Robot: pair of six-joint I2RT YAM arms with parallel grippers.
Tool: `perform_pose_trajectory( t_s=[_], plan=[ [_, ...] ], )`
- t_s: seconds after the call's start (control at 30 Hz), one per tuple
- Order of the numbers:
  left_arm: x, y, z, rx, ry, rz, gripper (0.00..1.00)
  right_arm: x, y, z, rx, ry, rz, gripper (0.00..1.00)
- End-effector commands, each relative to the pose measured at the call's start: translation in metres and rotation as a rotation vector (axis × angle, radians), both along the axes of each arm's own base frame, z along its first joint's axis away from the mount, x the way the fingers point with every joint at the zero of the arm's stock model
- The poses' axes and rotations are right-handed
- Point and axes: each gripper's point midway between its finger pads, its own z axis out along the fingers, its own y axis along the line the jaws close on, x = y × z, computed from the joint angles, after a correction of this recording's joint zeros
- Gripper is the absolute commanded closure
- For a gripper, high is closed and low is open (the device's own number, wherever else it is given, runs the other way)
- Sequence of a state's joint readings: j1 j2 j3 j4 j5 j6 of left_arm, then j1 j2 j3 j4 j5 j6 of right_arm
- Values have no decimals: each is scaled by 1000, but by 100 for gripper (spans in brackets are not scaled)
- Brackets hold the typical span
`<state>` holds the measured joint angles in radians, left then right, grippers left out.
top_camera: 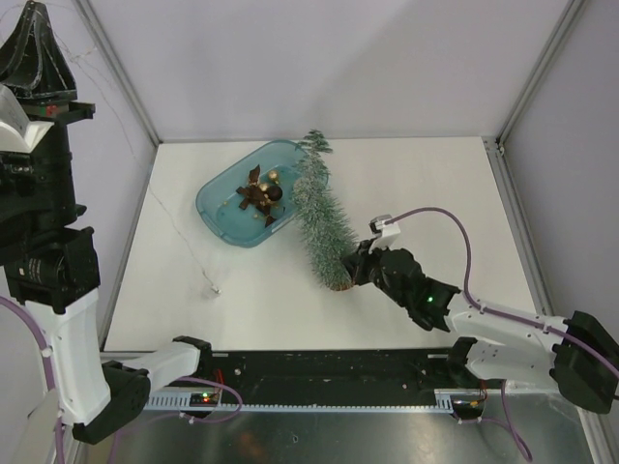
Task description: Decorate the small christmas tree
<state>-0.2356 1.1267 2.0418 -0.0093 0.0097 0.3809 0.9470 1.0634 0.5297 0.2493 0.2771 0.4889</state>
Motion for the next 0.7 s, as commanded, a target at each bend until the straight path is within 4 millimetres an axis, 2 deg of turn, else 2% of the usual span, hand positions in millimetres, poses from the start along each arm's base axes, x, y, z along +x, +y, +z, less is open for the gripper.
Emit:
perform_pose_trajectory(
  t_s=[0.0, 0.3, 0.6, 0.67],
  plan=[
    [0, -4, 2, 3, -12, -25, 100, 0, -9, 12, 24, -21, -52, 100],
    [1, -7, 3, 6, -13, -39, 100, -13, -27, 5, 15, -7, -78, 100],
    [-1, -11, 4, 16, -17, -57, 99, -25, -32, -3, 4, 8, -70, 100],
    [0, -14, 3, 24, -15, -69, 99, -27, -32, -2, 5, 6, -66, 94]
  ],
)
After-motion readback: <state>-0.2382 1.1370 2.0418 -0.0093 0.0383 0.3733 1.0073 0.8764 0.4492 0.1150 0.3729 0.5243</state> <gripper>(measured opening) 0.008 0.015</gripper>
